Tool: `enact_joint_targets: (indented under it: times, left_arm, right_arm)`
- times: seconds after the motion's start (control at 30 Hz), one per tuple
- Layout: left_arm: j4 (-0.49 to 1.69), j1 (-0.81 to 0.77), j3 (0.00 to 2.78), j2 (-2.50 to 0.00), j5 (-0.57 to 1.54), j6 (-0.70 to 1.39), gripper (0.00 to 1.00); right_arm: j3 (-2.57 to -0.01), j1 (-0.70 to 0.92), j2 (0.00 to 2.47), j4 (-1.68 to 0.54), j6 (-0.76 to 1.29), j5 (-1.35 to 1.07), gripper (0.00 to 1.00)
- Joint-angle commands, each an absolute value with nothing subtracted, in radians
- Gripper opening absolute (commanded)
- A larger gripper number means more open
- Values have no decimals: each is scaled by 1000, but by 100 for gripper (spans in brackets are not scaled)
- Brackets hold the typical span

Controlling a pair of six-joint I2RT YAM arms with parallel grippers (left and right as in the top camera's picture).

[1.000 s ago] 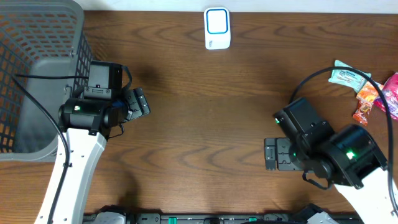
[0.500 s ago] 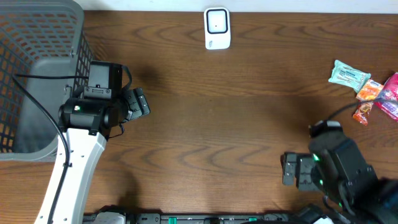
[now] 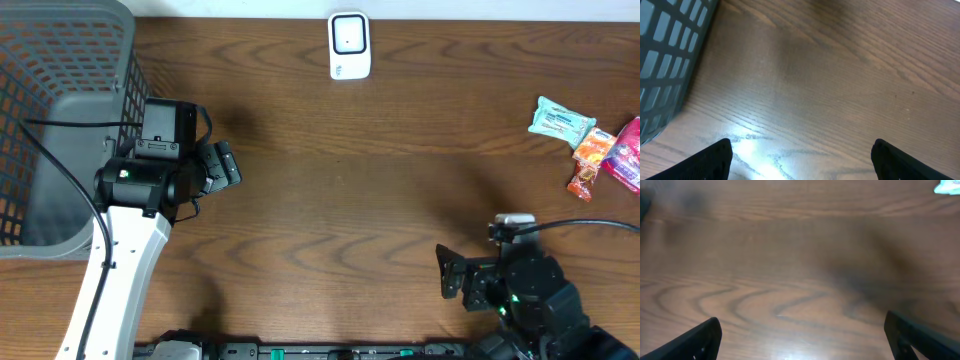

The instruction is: Scan the item barcode

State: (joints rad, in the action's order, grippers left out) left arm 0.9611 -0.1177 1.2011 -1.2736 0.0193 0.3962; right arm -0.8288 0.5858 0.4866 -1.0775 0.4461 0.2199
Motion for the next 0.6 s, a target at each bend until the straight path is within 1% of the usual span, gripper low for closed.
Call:
enact_joint_targets:
  times: [0.0,0.2,0.57]
  left_arm:
    - [960,-112,1199,-1269,7,398,89]
    - [960,-112,1199,-1269,7,398,89]
    - [960,-112,1199,-1269,7,398,89]
  right_arm:
    - [-757,591,460,-1026,399,234,99]
    - [-706,591,459,-963,395,240,99]
    - [-702,591,459,-916,336,265,99]
